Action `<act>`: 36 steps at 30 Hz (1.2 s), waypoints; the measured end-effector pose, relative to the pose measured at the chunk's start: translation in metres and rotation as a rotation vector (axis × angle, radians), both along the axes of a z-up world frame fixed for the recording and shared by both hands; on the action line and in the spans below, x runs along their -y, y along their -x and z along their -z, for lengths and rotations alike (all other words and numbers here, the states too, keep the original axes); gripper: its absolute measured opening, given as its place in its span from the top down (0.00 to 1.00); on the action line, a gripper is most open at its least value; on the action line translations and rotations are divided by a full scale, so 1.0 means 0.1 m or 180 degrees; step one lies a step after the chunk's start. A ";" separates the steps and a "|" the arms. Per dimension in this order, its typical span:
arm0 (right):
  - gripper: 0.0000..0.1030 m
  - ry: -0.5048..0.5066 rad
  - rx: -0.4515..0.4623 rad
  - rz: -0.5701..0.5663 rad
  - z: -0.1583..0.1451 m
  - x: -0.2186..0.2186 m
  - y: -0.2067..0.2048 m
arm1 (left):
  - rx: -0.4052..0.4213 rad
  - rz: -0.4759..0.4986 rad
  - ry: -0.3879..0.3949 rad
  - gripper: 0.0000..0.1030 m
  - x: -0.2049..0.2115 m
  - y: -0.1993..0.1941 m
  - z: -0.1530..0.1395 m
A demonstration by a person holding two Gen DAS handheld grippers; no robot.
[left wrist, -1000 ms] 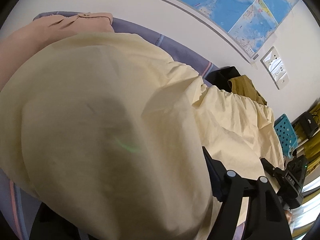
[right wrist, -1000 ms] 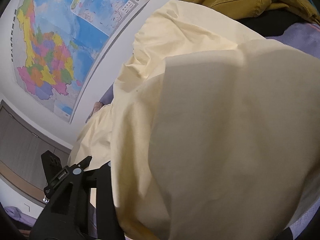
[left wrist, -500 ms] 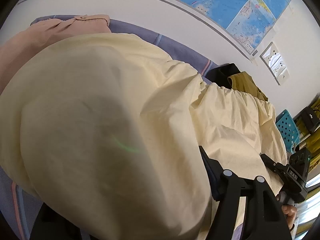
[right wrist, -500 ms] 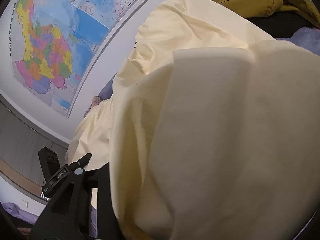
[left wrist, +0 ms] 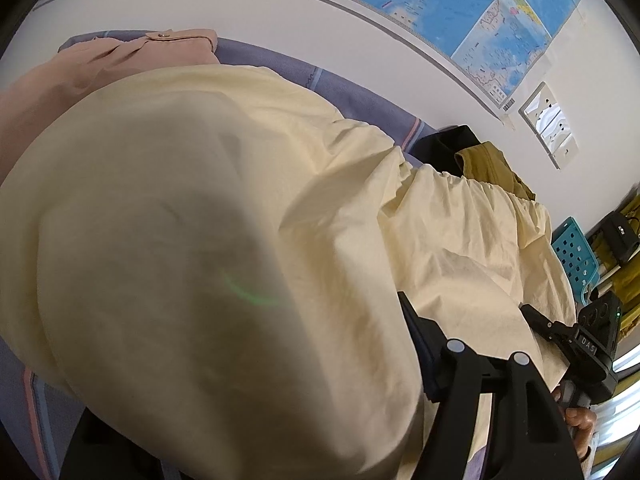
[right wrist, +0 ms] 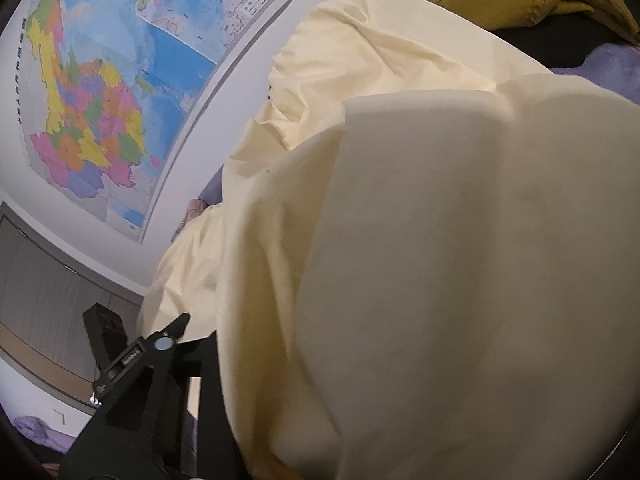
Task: Fold large clothes
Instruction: 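Lift the cream shirt up off the bed with both grippers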
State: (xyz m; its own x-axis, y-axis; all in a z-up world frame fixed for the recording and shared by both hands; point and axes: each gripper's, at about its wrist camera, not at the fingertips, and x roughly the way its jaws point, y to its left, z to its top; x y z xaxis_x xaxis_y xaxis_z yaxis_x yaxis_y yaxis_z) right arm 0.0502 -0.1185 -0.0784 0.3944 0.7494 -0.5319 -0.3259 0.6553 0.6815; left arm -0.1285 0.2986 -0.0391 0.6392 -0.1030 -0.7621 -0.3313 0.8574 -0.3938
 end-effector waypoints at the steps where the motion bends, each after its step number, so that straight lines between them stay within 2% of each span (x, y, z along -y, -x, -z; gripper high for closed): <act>1: 0.71 -0.0020 0.0003 -0.0001 -0.01 0.00 0.01 | -0.0007 0.0004 -0.0001 0.35 0.00 0.00 0.00; 4: 0.77 -0.0084 0.0021 -0.0031 -0.08 -0.01 0.03 | -0.0001 0.0014 0.0027 0.41 -0.02 0.00 -0.04; 6: 0.79 -0.0158 0.0047 -0.0076 -0.15 -0.01 0.06 | 0.0009 0.0049 0.0000 0.49 -0.02 0.01 -0.08; 9: 0.81 -0.0188 0.0230 -0.0180 -0.40 -0.06 0.17 | 0.0061 0.0138 0.0027 0.57 -0.04 0.03 -0.23; 12: 0.82 -0.0230 0.0403 -0.0260 -0.66 -0.12 0.27 | 0.0157 0.0231 0.0055 0.61 -0.06 0.04 -0.42; 19: 0.83 -0.0231 0.0891 -0.0552 -1.32 -0.38 0.42 | 0.0513 0.0458 -0.0073 0.62 -0.08 0.07 -0.99; 22: 0.83 -0.0258 0.1057 -0.0659 -1.56 -0.52 0.42 | 0.0674 0.0443 -0.0180 0.63 -0.14 0.09 -1.23; 27: 0.83 -0.0363 0.1270 -0.0838 -1.84 -0.79 0.38 | 0.0887 0.0321 -0.0339 0.63 -0.33 0.17 -1.57; 32: 0.83 -0.0459 0.1383 -0.1028 -2.04 -1.14 0.32 | 0.0992 0.0114 -0.0439 0.64 -0.65 0.27 -1.81; 36: 0.83 -0.0479 0.1550 -0.1145 -2.17 -1.52 0.26 | 0.1044 -0.0088 -0.0638 0.64 -0.91 0.35 -1.99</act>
